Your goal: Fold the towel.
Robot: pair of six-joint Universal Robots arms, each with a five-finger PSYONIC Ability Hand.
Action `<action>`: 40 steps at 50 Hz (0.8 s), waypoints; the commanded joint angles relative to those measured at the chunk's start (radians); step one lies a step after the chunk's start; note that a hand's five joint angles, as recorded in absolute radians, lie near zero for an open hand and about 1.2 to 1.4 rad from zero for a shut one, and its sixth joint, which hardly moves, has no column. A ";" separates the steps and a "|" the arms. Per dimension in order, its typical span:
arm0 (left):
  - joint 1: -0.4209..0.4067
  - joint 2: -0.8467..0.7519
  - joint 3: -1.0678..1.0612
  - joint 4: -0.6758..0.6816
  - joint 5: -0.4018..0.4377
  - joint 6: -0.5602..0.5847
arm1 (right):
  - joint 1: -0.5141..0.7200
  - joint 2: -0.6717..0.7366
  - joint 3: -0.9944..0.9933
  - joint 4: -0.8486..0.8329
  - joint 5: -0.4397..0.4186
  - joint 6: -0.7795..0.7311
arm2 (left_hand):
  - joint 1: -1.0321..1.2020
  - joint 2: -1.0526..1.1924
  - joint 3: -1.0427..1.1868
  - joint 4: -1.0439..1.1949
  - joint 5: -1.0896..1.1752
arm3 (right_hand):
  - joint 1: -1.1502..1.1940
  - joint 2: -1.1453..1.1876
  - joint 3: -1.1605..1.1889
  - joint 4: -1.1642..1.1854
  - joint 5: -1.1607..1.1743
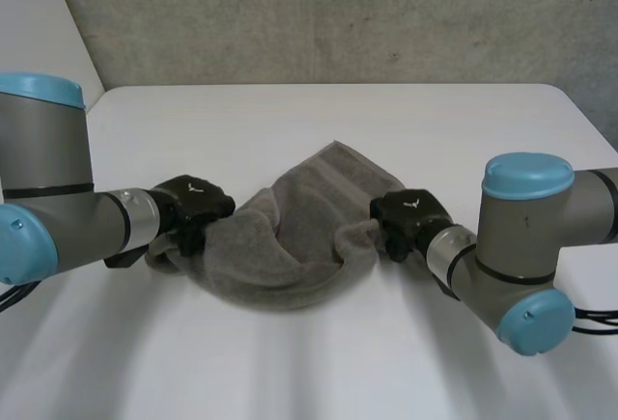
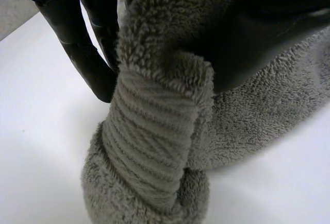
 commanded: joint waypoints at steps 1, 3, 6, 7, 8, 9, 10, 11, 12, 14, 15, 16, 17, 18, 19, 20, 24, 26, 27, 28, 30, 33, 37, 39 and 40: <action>-0.003 0.027 0.143 0.091 -0.039 -0.032 | 0.002 -0.031 -0.133 -0.084 0.010 -0.008 | -0.007 -0.070 -0.128 -0.111 -0.247 | 0.058 0.072 0.060 0.057 0.058; -0.009 0.044 0.175 0.143 -0.068 -0.060 | 0.004 -0.068 -0.161 -0.133 0.011 -0.008 | -0.007 -0.070 -0.128 -0.111 -0.247 | 0.058 0.072 0.060 0.057 0.058; -0.017 0.090 0.204 0.309 -0.137 -0.158 | -0.008 -0.157 -0.169 -0.319 0.027 -0.008 | -0.007 -0.070 -0.128 -0.111 -0.247 | 0.058 0.072 0.060 0.057 0.058; -0.018 0.118 0.201 0.418 -0.169 -0.220 | -0.008 -0.157 -0.168 -0.320 0.027 -0.008 | -0.007 -0.070 -0.128 -0.111 -0.247 | 0.058 0.072 0.060 0.057 0.058; -0.021 0.149 0.189 0.535 -0.200 -0.285 | -0.011 -0.192 -0.152 -0.437 0.031 -0.009 | -0.007 -0.070 -0.128 -0.111 -0.247 | 0.058 0.072 0.060 0.057 0.058; -0.021 0.149 0.189 0.536 -0.200 -0.285 | -0.011 -0.220 -0.129 -0.561 0.036 -0.014 | -0.007 -0.070 -0.128 -0.111 -0.247 | 0.058 0.072 0.060 0.057 0.058; -0.021 0.175 0.169 0.633 -0.229 -0.347 | -0.011 -0.220 -0.129 -0.563 0.036 -0.014 | -0.007 -0.070 -0.128 -0.111 -0.247 | 0.058 0.072 0.060 0.057 0.058; -0.021 0.175 0.169 0.634 -0.229 -0.348 | -0.011 -0.241 -0.118 -0.660 0.040 -0.018 | -0.007 -0.070 -0.128 -0.111 -0.247 | 0.058 0.072 0.060 0.057 0.058; -0.020 0.203 0.143 0.718 -0.255 -0.400 | -0.011 -0.263 -0.106 -0.723 0.047 -0.023 | -0.007 -0.070 -0.128 -0.111 -0.247 | 0.058 0.072 0.060 0.057 0.058; -0.017 0.221 0.123 0.781 -0.275 -0.434 | -0.010 -0.283 -0.107 -0.730 0.048 -0.029 | -0.007 -0.070 -0.128 -0.111 -0.247 | 0.058 0.072 0.060 0.057 0.058; -0.015 0.232 0.105 0.806 -0.292 -0.443 | -0.011 -0.297 -0.113 -0.712 0.048 -0.034 | -0.007 -0.070 -0.128 -0.111 -0.247 | 0.058 0.072 0.060 0.057 0.058; -0.015 0.234 0.094 0.807 -0.304 -0.446 | -0.011 -0.297 -0.113 -0.712 0.048 -0.034 | -0.007 -0.070 -0.128 -0.111 -0.247 | 0.058 0.072 0.060 0.057 0.058; -0.015 0.234 0.094 0.807 -0.304 -0.446 | -0.011 -0.306 -0.119 -0.684 0.048 -0.037 | -0.007 -0.070 -0.128 -0.111 -0.247 | 0.058 0.072 0.060 0.057 0.058; -0.020 0.231 0.086 0.801 -0.309 -0.446 | -0.011 -0.306 -0.119 -0.684 0.048 -0.037 | -0.007 -0.070 -0.128 -0.111 -0.247 | 0.058 0.072 0.060 0.057 0.058; -0.024 0.226 0.075 0.794 -0.309 -0.446 | -0.011 -0.306 -0.127 -0.654 0.048 -0.037 | -0.007 -0.070 -0.128 -0.111 -0.247 | 0.058 0.072 0.060 0.057 0.058; -0.024 0.226 0.075 0.794 -0.309 -0.446 | -0.011 -0.304 -0.135 -0.620 0.042 -0.037 | -0.007 -0.070 -0.128 -0.111 -0.247 | 0.058 0.072 0.060 0.057 0.058; -0.024 0.208 -0.006 0.740 -0.310 -0.454 | -0.011 -0.297 -0.136 -0.554 0.024 -0.043 | -0.007 -0.070 -0.128 -0.111 -0.247 | 0.058 0.072 0.060 0.057 0.058; -0.026 0.203 -0.052 0.725 -0.310 -0.457 | -0.010 -0.294 -0.130 -0.514 0.008 -0.055 | -0.007 -0.070 -0.128 -0.111 -0.247 | 0.058 0.072 0.060 0.057 0.058; -0.026 0.197 -0.110 0.711 -0.310 -0.457 | -0.010 -0.286 -0.123 -0.471 -0.018 -0.075 | -0.007 -0.070 -0.128 -0.111 -0.247 | 0.058 0.072 0.060 0.057 0.058; -0.026 0.197 -0.110 0.711 -0.310 -0.457 | -0.010 -0.268 -0.113 -0.413 -0.051 -0.104 | -0.007 -0.070 -0.128 -0.111 -0.247 | 0.058 0.072 0.060 0.057 0.058; -0.024 0.194 -0.170 0.708 -0.306 -0.454 | -0.002 -0.228 -0.094 -0.332 -0.093 -0.142 | -0.007 -0.070 -0.128 -0.111 -0.247 | 0.058 0.072 0.060 0.057 0.058; -0.024 0.177 -0.309 0.711 -0.300 -0.440 | 0.002 -0.162 -0.058 -0.195 -0.131 -0.239 | -0.284 -0.347 -0.405 -0.388 -0.524 | 0.058 0.072 0.060 0.057 0.058; -0.026 0.171 -0.425 0.705 -0.296 -0.390 | -0.002 -0.117 -0.024 -0.130 -0.128 -0.320 | -0.423 -0.487 -0.545 -0.527 -0.663 | 0.058 0.072 0.060 0.057 0.058; -0.030 0.177 -0.448 0.702 -0.295 -0.353 | -0.008 -0.100 -0.012 -0.115 -0.133 -0.350 | -0.423 -0.487 -0.545 -0.527 -0.663 | 0.058 0.072 0.060 0.057 0.058; -0.031 0.177 -0.448 0.702 -0.295 -0.353 | -0.008 -0.091 0.002 -0.113 -0.133 -0.365 | -0.423 -0.487 -0.545 -0.527 -0.663 | 0.058 0.072 0.060 0.057 0.058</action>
